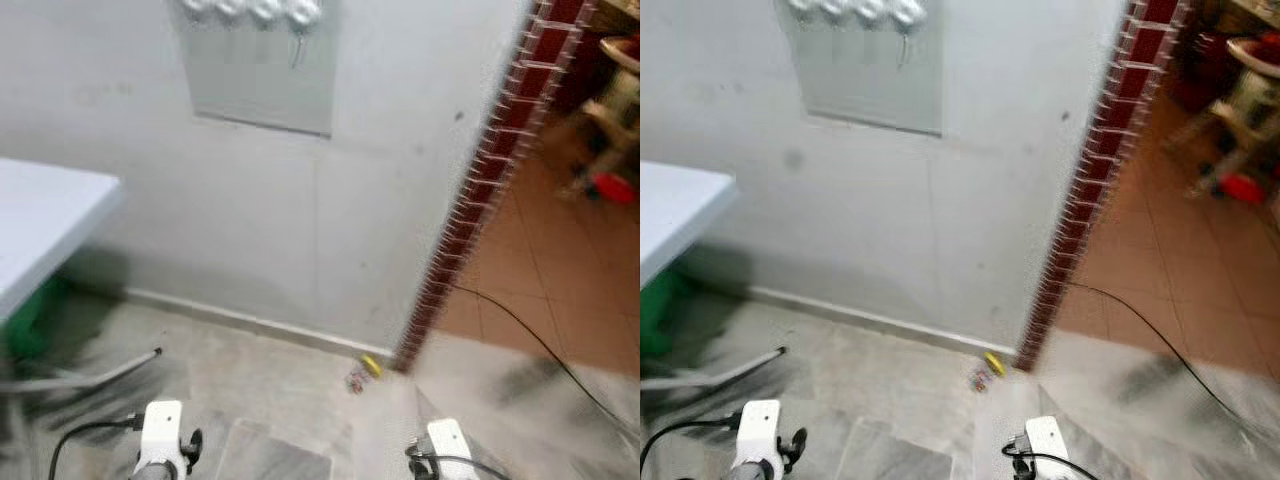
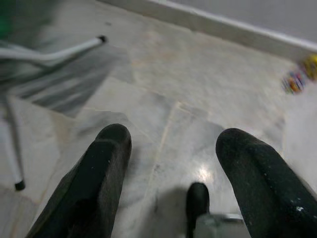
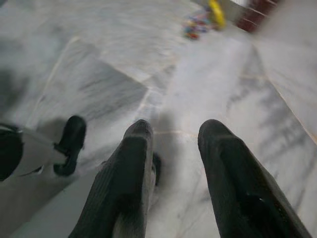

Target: Hang keys on a hook

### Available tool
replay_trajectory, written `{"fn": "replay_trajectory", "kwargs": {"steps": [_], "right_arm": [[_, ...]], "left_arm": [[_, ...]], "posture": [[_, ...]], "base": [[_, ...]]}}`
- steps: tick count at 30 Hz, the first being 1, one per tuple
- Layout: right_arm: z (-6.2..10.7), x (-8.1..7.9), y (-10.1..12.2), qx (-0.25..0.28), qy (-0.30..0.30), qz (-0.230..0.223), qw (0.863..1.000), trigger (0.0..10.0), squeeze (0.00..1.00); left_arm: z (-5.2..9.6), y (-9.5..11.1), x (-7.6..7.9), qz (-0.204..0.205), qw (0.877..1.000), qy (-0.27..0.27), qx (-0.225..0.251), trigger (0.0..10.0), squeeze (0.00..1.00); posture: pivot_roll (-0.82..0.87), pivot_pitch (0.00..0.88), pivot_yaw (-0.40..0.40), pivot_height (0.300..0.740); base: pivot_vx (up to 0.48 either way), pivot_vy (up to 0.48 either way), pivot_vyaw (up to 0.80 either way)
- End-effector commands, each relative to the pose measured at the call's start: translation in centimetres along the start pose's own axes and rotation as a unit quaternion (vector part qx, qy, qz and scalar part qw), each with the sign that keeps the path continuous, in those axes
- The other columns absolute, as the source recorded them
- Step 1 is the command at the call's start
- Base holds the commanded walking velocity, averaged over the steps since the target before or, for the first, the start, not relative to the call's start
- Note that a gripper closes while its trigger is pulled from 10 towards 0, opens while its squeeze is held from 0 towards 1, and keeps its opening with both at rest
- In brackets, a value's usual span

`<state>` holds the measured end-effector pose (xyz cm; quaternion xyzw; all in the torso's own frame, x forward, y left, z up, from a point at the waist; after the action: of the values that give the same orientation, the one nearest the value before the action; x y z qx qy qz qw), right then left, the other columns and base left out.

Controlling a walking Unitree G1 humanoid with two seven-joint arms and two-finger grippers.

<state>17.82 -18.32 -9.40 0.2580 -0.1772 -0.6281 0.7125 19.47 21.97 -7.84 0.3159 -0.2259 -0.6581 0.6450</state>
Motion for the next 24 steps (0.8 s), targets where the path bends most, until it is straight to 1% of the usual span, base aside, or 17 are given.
{"fn": "replay_trajectory", "kwargs": {"steps": [1,21,24], "right_arm": [[0.19,0.48,-0.53,-0.011,-0.009,-0.006,1.0,10.0,0.0],[0.23,0.4,-0.79,-0.016,-0.008,-0.001,1.0,10.0,0.0],[0.27,0.74,-0.37,-0.005,-0.007,0.001,1.0,10.0,0.0]], "left_arm": [[0.09,-0.45,0.25,0.002,1.0,-0.002,-0.01,10.0,0.0],[0.21,-0.71,0.21,0.006,1.0,0.001,-0.01,10.0,0.0],[0.11,-0.1,0.34,0.021,1.0,-0.004,0.01,10.0,0.0]], "posture": [[-0.12,0.0,-0.01,0.728],[-0.11,0.0,-0.007,0.728],[-0.12,0.0,-0.013,0.728]], "base": [[0.0,0.0,0.8],[0.0,0.0,0.8],[0.0,0.0,0.8]]}}
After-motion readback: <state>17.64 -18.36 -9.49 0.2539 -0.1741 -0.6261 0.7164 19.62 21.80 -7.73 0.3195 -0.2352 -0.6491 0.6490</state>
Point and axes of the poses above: a point about 5 cm out from each wrist's last joint towards the gripper, its own z axis pointing back from the gripper into the wrist, its own y axis along the axis of the wrist's last joint, x = y × z, the point moved 1 cm from there along -z, pointing out of the wrist towards the gripper, and after that the axes turned 5 degrees about -z, right-handed, at the moved point
